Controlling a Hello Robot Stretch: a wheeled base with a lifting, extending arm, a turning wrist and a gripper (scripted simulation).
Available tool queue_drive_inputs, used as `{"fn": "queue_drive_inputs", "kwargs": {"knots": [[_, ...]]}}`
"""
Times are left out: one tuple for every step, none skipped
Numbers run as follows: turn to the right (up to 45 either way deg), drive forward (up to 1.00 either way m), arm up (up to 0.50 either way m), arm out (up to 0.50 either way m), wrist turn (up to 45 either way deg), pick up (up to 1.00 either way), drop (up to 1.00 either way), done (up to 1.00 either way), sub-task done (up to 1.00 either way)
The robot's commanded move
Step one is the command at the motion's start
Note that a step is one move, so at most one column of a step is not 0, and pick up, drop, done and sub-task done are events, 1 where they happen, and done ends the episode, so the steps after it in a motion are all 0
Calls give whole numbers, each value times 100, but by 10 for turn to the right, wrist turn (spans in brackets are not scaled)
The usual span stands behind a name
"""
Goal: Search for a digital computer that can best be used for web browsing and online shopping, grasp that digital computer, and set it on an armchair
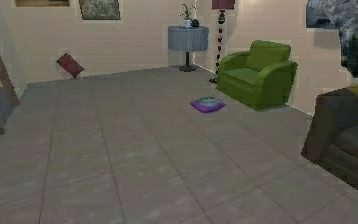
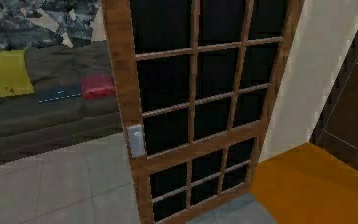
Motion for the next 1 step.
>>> {"fn": "queue_drive_inputs", "kwargs": {"knots": [[450,0,0,0,0,0,0,0,0]]}}
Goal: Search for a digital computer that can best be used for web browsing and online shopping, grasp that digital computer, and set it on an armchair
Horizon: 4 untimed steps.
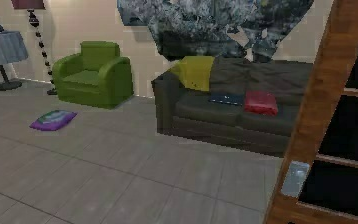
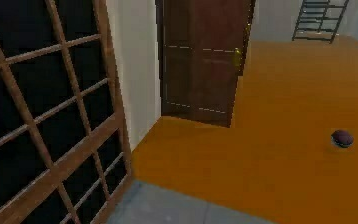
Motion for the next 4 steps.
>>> {"fn": "queue_drive_inputs", "kwargs": {"knots": [[0,100,0,0,0,0,0,0,0],[150,0,0,0,0,0,0,0,0],[0,10,0,0,0,0,0,0,0],[390,0,0,0,0,0,0,0,0]]}}
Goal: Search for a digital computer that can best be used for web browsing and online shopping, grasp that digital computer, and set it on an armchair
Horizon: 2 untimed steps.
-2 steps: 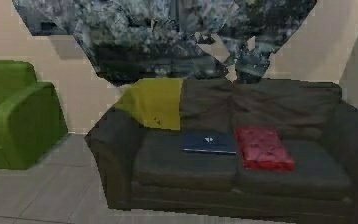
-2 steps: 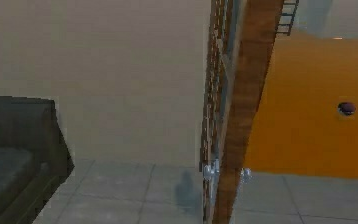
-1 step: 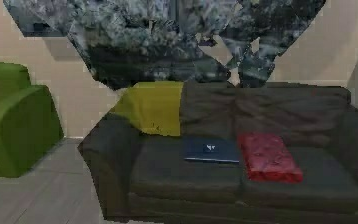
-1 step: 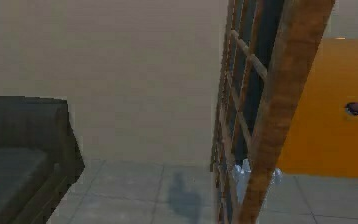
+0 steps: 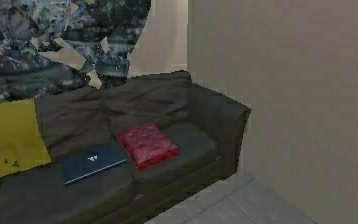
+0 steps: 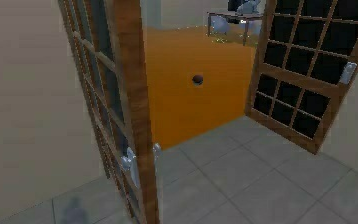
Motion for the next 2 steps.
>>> {"fn": "queue_drive_inputs", "kwargs": {"knots": [[0,45,0,0,0,0,0,0,0],[-450,0,0,0,0,0,0,0,0]]}}
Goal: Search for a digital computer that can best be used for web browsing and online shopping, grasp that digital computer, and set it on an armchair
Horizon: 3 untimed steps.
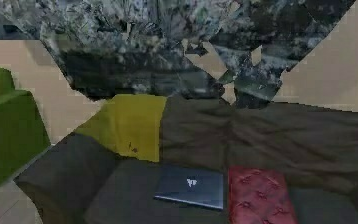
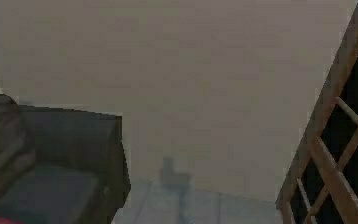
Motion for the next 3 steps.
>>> {"fn": "queue_drive_inputs", "kwargs": {"knots": [[-450,0,0,0,0,0,0,0,0],[-360,0,0,0,0,0,0,0,0],[0,0,50,0,0,0,0,0,0]]}}
